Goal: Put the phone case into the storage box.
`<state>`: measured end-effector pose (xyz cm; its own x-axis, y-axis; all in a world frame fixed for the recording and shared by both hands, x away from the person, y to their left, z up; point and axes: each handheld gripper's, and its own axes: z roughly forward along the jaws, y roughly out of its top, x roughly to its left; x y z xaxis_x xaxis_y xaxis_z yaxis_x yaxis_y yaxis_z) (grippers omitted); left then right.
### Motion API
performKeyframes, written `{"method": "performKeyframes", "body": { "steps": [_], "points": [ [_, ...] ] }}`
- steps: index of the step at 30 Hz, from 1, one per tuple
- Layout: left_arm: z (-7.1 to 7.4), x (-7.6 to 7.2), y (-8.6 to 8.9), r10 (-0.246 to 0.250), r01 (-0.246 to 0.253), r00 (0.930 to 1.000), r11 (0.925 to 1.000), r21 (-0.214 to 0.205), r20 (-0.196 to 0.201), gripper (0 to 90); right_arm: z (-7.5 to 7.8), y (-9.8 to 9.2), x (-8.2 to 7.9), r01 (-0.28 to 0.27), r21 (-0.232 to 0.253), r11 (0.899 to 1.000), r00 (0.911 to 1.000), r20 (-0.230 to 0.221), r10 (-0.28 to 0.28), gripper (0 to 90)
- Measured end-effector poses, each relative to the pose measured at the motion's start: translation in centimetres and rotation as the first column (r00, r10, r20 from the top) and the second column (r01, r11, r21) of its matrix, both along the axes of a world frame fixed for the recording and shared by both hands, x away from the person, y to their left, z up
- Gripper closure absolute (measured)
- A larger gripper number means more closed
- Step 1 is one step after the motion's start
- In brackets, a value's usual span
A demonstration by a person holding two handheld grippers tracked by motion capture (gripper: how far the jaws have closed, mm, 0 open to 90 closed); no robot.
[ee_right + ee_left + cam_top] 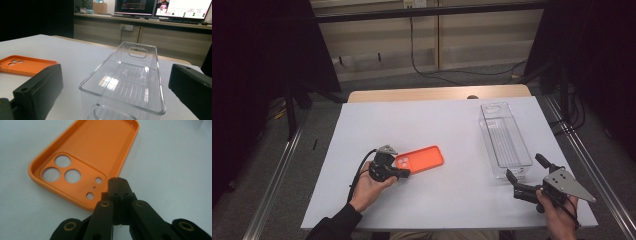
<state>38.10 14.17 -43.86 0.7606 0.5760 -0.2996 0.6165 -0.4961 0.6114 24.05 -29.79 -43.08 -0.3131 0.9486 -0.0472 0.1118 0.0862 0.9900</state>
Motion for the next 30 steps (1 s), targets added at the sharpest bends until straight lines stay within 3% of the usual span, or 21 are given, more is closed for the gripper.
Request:
{"method": "performKeyframes", "body": {
  "steps": [30],
  "points": [
    [0.0,0.9,1.2,0.058,-0.058,0.9983,0.9983,0.0,0.002,90.0,0.0,-0.1,0.0,-0.001,-0.008,1.0,1.0,0.007,0.001,0.0]
  ]
}}
